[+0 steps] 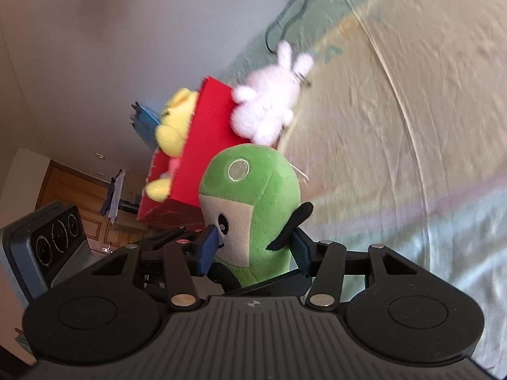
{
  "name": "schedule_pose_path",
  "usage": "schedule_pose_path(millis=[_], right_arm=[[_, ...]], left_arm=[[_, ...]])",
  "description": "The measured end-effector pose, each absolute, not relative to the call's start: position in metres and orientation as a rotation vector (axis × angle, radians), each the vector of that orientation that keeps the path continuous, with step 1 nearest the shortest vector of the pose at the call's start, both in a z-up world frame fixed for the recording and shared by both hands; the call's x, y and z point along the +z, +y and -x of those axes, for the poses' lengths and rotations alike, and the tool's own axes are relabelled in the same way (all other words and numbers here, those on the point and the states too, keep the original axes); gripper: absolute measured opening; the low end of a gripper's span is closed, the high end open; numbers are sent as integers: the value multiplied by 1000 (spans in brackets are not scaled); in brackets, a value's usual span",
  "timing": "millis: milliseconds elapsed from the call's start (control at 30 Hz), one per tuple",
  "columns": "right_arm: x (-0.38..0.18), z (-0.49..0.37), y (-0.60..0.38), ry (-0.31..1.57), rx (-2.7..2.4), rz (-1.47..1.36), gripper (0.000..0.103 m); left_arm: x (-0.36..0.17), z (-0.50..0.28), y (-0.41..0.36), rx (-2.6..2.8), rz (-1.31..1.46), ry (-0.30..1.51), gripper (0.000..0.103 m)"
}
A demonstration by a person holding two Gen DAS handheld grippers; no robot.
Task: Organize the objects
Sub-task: 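Lift the green plush off the bed with the right gripper, then carry the green plush over the red box with the right gripper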
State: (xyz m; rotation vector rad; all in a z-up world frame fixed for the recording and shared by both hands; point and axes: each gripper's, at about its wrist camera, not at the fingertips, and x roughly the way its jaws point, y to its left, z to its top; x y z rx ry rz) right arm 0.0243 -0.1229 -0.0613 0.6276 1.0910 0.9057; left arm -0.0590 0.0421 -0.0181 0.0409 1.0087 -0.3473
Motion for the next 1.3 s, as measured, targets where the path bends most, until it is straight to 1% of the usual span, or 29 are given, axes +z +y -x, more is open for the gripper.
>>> schedule_pose_path(millis=[333,600,800,1000,1300], right_arm=[[-29,-7,-121,949,975,-599,53],[4,5,-96,813,1017,-537,53],[16,12,-57,764,1021,-576,53],[28,21,-4,721,1031,-553,53],[47,18,77,655,998,-483,53]], left_arm=[[16,79,45,-328,-78,893,89],[46,88,75,-333,-82,776,89],[64,93,121,-336,-103,726,89],[75,96,180,-337,-85,700,89],[86,74,256,-348,-59,656,89]])
